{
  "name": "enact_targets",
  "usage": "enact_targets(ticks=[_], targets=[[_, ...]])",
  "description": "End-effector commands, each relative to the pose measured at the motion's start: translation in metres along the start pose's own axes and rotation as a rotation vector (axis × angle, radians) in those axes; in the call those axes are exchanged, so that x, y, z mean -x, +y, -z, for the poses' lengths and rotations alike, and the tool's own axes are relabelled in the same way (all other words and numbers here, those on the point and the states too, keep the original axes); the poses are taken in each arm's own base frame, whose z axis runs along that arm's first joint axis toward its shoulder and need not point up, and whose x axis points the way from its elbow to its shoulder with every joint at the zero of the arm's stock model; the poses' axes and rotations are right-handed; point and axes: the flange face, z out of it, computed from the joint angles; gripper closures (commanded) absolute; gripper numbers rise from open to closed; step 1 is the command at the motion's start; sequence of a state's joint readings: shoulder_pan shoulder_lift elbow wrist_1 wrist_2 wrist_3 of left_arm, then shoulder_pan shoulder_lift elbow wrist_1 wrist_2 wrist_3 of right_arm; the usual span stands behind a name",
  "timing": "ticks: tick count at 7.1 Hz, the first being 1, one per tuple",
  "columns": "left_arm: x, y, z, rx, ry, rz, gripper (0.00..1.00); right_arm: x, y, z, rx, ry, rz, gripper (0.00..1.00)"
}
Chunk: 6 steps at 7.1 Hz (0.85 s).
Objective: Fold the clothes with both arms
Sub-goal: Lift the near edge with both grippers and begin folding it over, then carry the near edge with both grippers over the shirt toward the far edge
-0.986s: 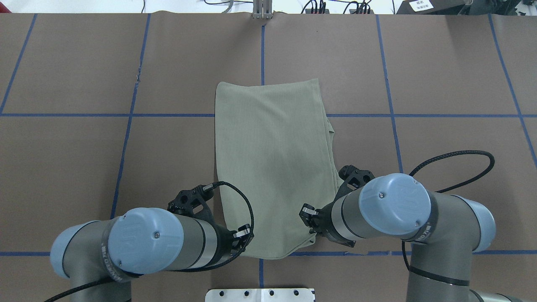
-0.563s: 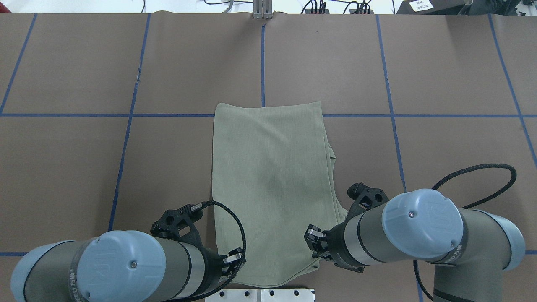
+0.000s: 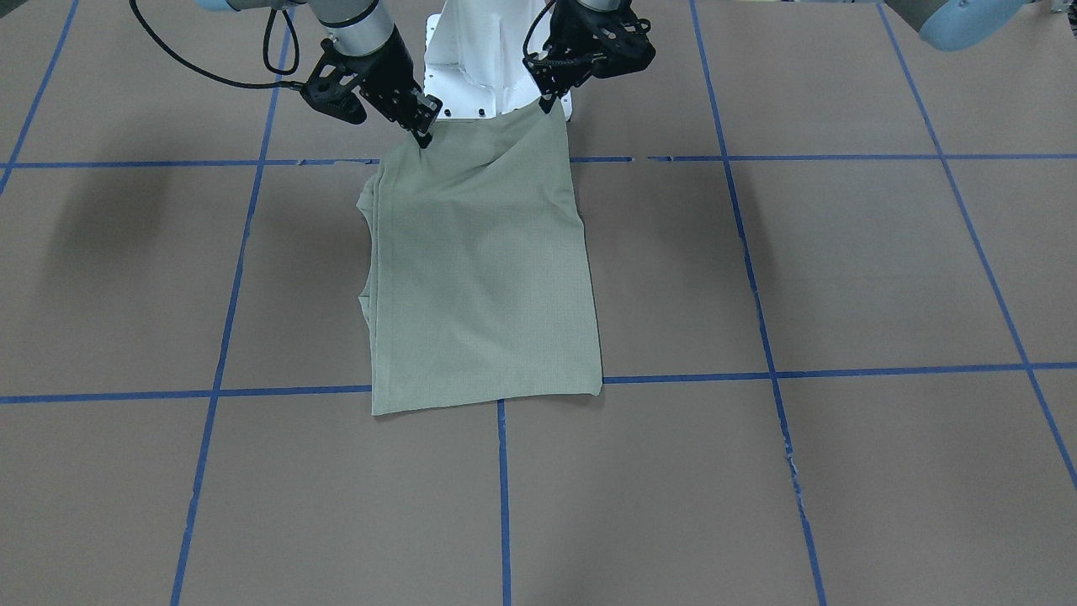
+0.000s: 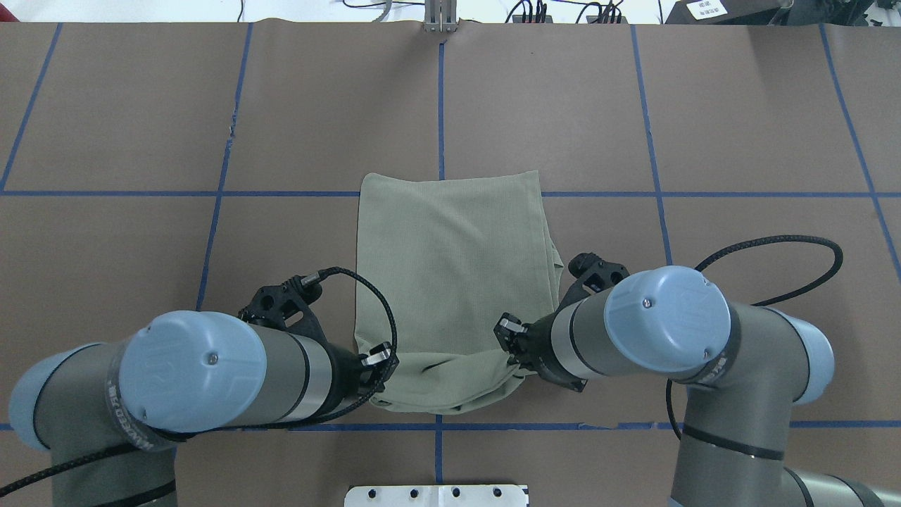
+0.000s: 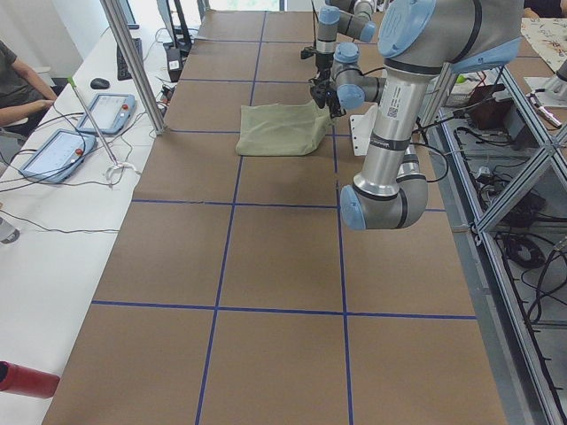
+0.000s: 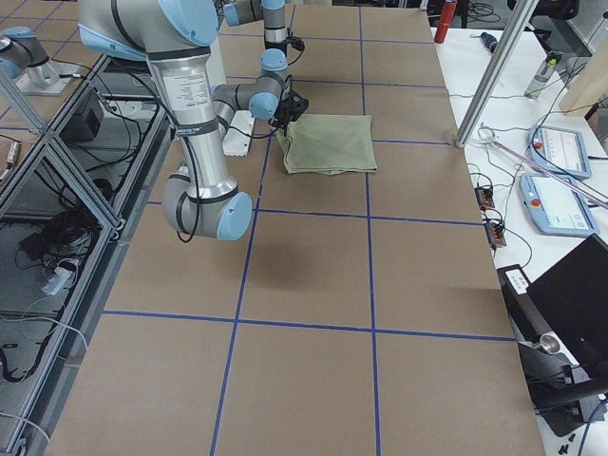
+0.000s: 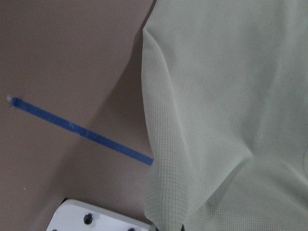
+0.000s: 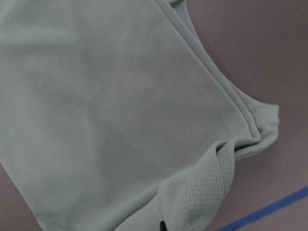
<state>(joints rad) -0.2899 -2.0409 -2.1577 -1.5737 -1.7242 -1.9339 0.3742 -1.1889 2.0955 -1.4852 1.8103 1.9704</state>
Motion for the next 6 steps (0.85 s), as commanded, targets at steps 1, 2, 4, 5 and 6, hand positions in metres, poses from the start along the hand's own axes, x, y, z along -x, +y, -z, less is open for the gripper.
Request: enact_targets(ticks=[1,2,4,5,6], targets=[[-0.029,-0.039,-0.016,-0.063,0.03,0.039,1.0,0.032,-0.063,-0.002,-0.101,-0.02,-0.031,1.0],[-0.043,-0.066,-0.033,-0.108,0.016,0.066,1.0,0.044,-0.099,-0.011,-0.154,-0.002,-0.039,1.0],[-0.05,-0.121,-0.047,-0.168,0.056,0.1,1.0,0.086,-0.124,-0.027,-0.19,0.005,-0.047,1.0],[-0.052,-0.133,-0.055,-0.171,0.085,0.102,1.0,0.105,-0.131,-0.039,-0.186,-0.038,-0.037,1.0],[-0.053,-0.148,-0.06,-0.185,0.098,0.108,1.0,0.107,-0.153,-0.054,-0.194,-0.063,-0.032,1.0]])
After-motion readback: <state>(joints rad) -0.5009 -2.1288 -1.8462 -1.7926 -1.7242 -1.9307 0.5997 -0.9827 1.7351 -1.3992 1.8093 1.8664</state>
